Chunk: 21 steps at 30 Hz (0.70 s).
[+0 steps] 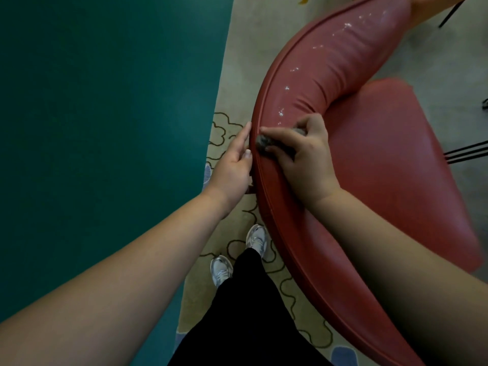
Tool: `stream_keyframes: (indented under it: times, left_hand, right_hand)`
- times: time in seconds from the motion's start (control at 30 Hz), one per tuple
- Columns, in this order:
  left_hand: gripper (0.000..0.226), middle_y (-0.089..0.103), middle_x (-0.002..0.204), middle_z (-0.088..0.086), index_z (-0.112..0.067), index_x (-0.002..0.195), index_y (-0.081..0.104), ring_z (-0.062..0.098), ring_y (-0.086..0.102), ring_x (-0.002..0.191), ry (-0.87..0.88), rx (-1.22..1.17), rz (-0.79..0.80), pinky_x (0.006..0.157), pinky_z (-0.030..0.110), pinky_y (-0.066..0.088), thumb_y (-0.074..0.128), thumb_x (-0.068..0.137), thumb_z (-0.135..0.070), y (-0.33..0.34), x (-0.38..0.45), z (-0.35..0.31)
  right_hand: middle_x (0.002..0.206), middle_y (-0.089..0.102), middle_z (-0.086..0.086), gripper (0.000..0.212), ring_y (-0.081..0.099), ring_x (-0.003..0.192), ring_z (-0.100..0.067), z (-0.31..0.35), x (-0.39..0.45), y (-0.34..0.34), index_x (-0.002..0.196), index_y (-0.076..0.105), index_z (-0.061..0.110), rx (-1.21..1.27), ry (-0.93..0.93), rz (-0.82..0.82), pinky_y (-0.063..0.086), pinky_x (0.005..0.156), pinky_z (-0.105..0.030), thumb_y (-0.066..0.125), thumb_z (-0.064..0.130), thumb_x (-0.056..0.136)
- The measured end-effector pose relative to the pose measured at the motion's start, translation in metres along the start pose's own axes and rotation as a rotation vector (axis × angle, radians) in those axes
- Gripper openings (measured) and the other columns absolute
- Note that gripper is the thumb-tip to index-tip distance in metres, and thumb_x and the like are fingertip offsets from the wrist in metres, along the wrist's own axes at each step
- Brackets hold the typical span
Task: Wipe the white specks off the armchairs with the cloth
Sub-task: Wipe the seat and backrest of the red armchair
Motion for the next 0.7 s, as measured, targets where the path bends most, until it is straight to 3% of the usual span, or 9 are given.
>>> stream_keyframes:
  times: [0.07, 0.13, 0.2, 0.33, 0.43, 0.5, 0.7]
  left_hand:
    - [0.052, 0.051, 0.137, 0.015, -0.038, 0.148, 0.029, 0.002, 0.061, 0.082, -0.003, 0.011, -0.010, 0.061, 0.020, 0.053, 0.029, 0.104, -0.010, -0.001, 0.008, -0.006]
    - [0.052, 0.049, 0.141, 0.012, -0.031, 0.149, 0.029, 0.006, 0.059, 0.102, 0.025, 0.040, -0.020, 0.072, 0.014, 0.051, 0.030, 0.103, -0.005, 0.000, 0.014, -0.013]
    - [0.052, 0.046, 0.144, 0.006, -0.026, 0.149, 0.030, 0.013, 0.049, 0.125, 0.050, 0.087, -0.039, 0.091, 0.011, 0.045, 0.031, 0.102, -0.003, -0.002, 0.019, -0.020]
    - [0.052, 0.037, 0.151, 0.000, -0.028, 0.149, 0.031, 0.011, 0.036, 0.138, 0.060, 0.153, -0.046, 0.115, 0.031, 0.028, 0.034, 0.101, -0.005, -0.004, 0.032, -0.023]
    - [0.053, 0.042, 0.149, 0.001, -0.040, 0.144, 0.035, 0.021, 0.039, 0.137, 0.043, 0.108, -0.046, 0.113, 0.048, 0.033, 0.036, 0.101, -0.009, -0.004, 0.041, -0.020]
    - [0.051, 0.044, 0.148, 0.001, -0.045, 0.141, 0.037, 0.024, 0.041, 0.136, 0.029, 0.087, -0.050, 0.110, 0.051, 0.035, 0.036, 0.102, -0.012, -0.004, 0.044, -0.019]
    - [0.050, 0.042, 0.149, -0.004, -0.034, 0.145, 0.037, 0.010, 0.038, 0.137, 0.070, 0.140, -0.067, 0.116, 0.040, 0.028, 0.035, 0.101, -0.011, -0.003, 0.054, -0.030]
  right_hand:
    - [0.098, 0.038, -0.004, 0.029, 0.050, 0.092, -0.033, -0.004, 0.015, 0.003, 0.109, 0.073, 0.024, 0.001, 0.019, -0.019, 0.047, 0.084, -0.048, 0.067, 0.024, 0.081]
    - [0.098, 0.040, -0.006, 0.028, 0.050, 0.092, -0.032, -0.002, 0.006, 0.000, 0.110, 0.073, 0.025, 0.025, 0.009, -0.010, 0.046, 0.084, -0.047, 0.066, 0.024, 0.082]
    - [0.099, 0.042, -0.007, 0.029, 0.049, 0.093, -0.030, 0.001, -0.015, -0.004, 0.111, 0.072, 0.026, 0.061, 0.011, 0.027, 0.045, 0.087, -0.043, 0.067, 0.021, 0.083]
    - [0.097, 0.045, -0.010, 0.024, 0.050, 0.091, -0.030, -0.001, -0.004, -0.004, 0.107, 0.074, 0.024, 0.070, -0.012, 0.042, 0.045, 0.084, -0.042, 0.064, 0.026, 0.086]
    - [0.095, 0.049, -0.016, 0.024, 0.051, 0.088, -0.034, -0.016, 0.041, 0.001, 0.105, 0.075, 0.023, 0.010, -0.011, -0.039, 0.047, 0.081, -0.044, 0.063, 0.028, 0.084]
    - [0.095, 0.049, -0.016, 0.025, 0.051, 0.088, -0.034, -0.028, 0.056, 0.000, 0.105, 0.075, 0.023, 0.004, 0.034, -0.082, 0.047, 0.081, -0.045, 0.062, 0.029, 0.084]
    - [0.102, 0.045, -0.008, 0.030, 0.051, 0.095, -0.028, -0.024, 0.006, 0.001, 0.115, 0.070, 0.024, 0.153, 0.039, 0.004, 0.047, 0.088, -0.046, 0.060, 0.024, 0.087]
Point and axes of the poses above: each hand's wrist, its own x-axis towards the middle knuckle, its own y-axis out of the palm, z = x × y, the point moved 8 cm from there along x, towards the middle knuckle
